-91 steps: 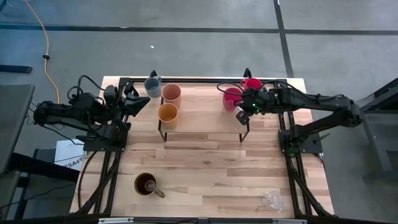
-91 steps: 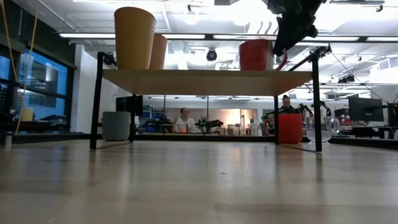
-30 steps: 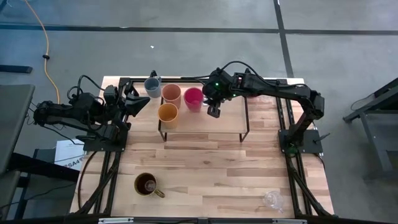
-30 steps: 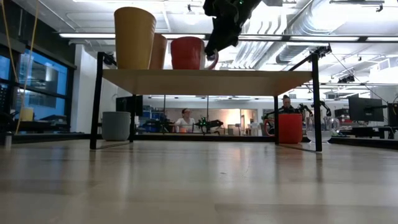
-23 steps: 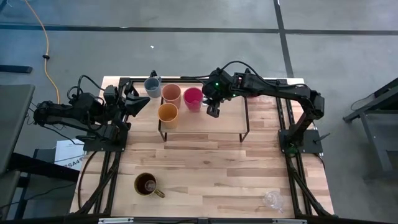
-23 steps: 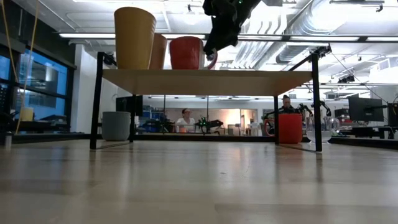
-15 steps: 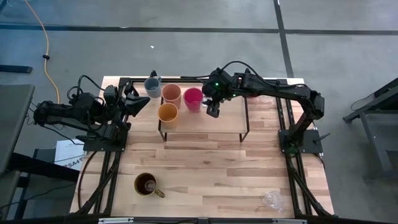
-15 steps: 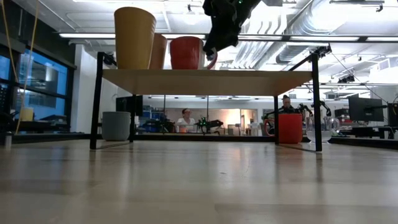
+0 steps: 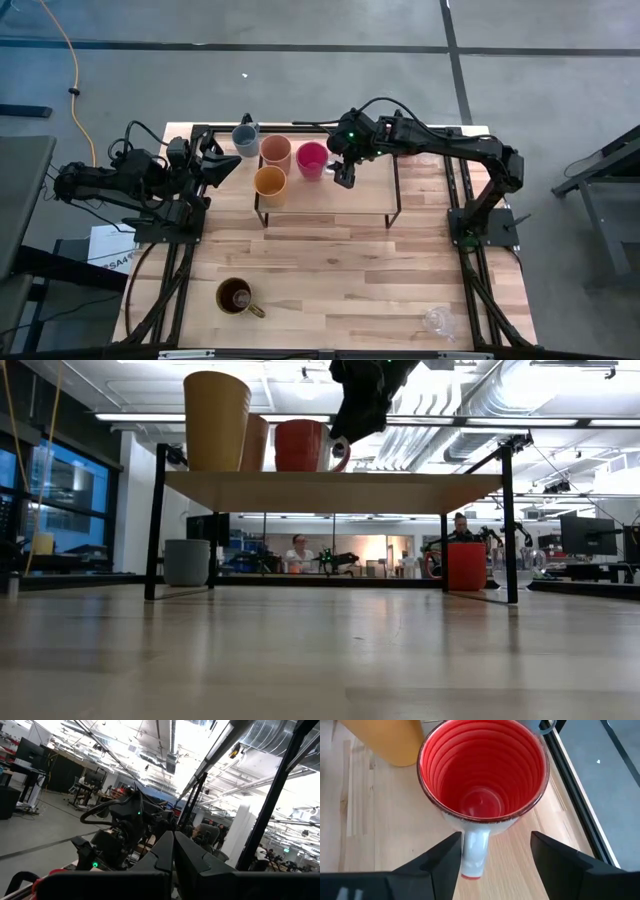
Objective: Stack small to large cups/mugs on shelf
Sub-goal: Put the pink mug on the shelf
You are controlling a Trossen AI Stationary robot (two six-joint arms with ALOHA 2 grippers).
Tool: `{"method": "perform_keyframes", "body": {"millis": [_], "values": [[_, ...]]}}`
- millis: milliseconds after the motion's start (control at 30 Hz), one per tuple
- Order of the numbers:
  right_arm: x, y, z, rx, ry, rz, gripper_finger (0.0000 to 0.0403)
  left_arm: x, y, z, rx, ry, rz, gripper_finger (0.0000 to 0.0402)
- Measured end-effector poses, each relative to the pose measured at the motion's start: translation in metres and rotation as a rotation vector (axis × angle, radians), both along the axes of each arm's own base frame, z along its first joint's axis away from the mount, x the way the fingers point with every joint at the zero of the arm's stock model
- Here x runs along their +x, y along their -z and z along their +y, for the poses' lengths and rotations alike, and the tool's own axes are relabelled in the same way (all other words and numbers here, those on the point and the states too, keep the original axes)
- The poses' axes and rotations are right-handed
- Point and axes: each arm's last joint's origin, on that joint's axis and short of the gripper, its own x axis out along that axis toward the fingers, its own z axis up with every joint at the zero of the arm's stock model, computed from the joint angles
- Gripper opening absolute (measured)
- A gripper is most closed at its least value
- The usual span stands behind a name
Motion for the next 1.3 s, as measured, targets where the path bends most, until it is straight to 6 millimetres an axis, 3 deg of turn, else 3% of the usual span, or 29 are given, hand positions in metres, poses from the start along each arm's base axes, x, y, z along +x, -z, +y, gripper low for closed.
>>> {"method": "perform_keyframes", "body": {"millis": [600, 867, 1000, 1167, 1300], "values": [[-0.015, -0.01, -0.003, -0.044, -0.002, 0.034, 0.0227, 0.0, 0.0, 0.0, 0.0, 0.0, 0.001, 0.0003], [-0.046, -0.036, 0.009, 0.0, -0.02, 0.011, 0.0223, 0.0, 0.0, 0.0, 0.0, 0.0, 0.002, 0.0003], [-0.051, -0.026, 0.015, 0.045, -0.016, 0.011, 0.0171, 0.0, 0.001, 0.0, 0.0, 0.0, 0.007, 0.0003], [-0.041, 0.018, 0.02, 0.096, 0.006, -0.011, 0.0025, 0.0, 0.001, 0.0, 0.0, 0.0, 0.008, 0.0003], [-0.036, 0.04, 0.018, 0.094, 0.118, -0.068, 0.0022, 0.0, 0.001, 0.0, 0.0, 0.0, 0.008, 0.0003]]}}
